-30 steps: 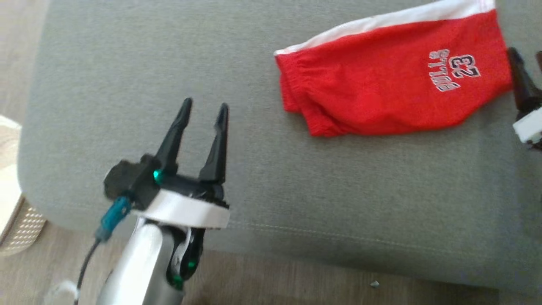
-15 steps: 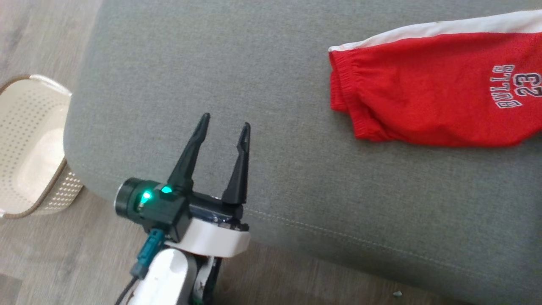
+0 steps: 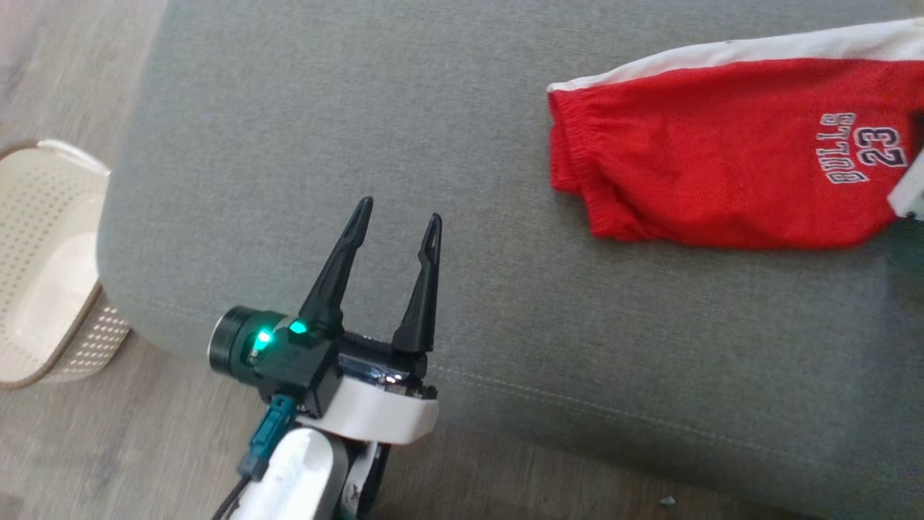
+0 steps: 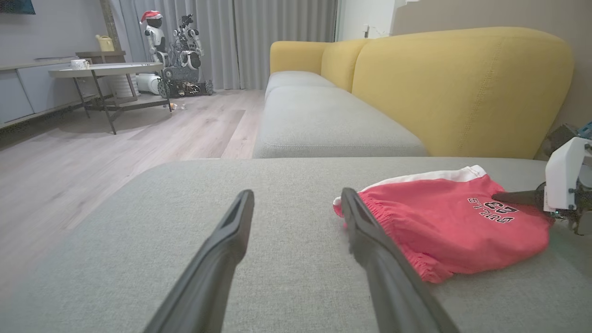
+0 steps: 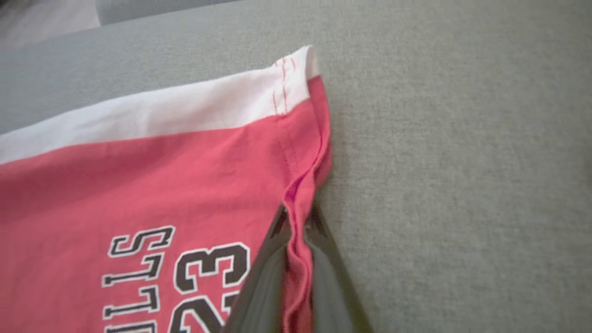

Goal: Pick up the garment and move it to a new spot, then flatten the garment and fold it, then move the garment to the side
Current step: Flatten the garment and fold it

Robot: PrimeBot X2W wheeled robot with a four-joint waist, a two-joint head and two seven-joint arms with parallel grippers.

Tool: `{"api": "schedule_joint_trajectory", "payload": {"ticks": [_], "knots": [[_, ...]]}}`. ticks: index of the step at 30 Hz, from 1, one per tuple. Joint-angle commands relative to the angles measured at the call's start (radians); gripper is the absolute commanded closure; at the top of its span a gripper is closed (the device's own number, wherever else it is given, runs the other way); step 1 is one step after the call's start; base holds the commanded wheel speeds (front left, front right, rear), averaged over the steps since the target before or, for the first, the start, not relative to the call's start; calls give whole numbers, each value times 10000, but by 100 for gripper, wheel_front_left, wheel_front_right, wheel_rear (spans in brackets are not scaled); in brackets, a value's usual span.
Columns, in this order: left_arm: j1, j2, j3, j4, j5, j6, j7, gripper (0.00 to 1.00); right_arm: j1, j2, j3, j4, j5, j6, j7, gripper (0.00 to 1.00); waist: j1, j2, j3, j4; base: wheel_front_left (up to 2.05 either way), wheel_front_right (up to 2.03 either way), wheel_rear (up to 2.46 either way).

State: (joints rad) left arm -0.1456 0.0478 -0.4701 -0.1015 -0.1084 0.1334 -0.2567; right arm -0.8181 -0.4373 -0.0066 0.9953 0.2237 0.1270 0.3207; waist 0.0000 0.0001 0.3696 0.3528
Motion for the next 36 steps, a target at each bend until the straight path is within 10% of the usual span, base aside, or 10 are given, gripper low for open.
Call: {"api": "schedule_joint_trajectory", "payload": {"ticks": [1, 20, 36], "knots": [[-246, 25, 368, -398, 22, 22, -51, 0, 387, 216, 421, -31, 175, 37, -38, 100, 0, -1, -102, -203, 0, 0, 0], [-192, 24, 268, -407, 173, -195, -51, 0, 38, -1644, 1414, -1854, 72, 37, -31, 100, 0, -1, -902, -1623, 0, 0, 0], [-97, 24, 30, -425, 132, -287, -51, 0, 395, -282, 3464, -5376, 242, 37, 1629, 100, 0, -1, -1502, -1498, 0, 0, 0]]}}
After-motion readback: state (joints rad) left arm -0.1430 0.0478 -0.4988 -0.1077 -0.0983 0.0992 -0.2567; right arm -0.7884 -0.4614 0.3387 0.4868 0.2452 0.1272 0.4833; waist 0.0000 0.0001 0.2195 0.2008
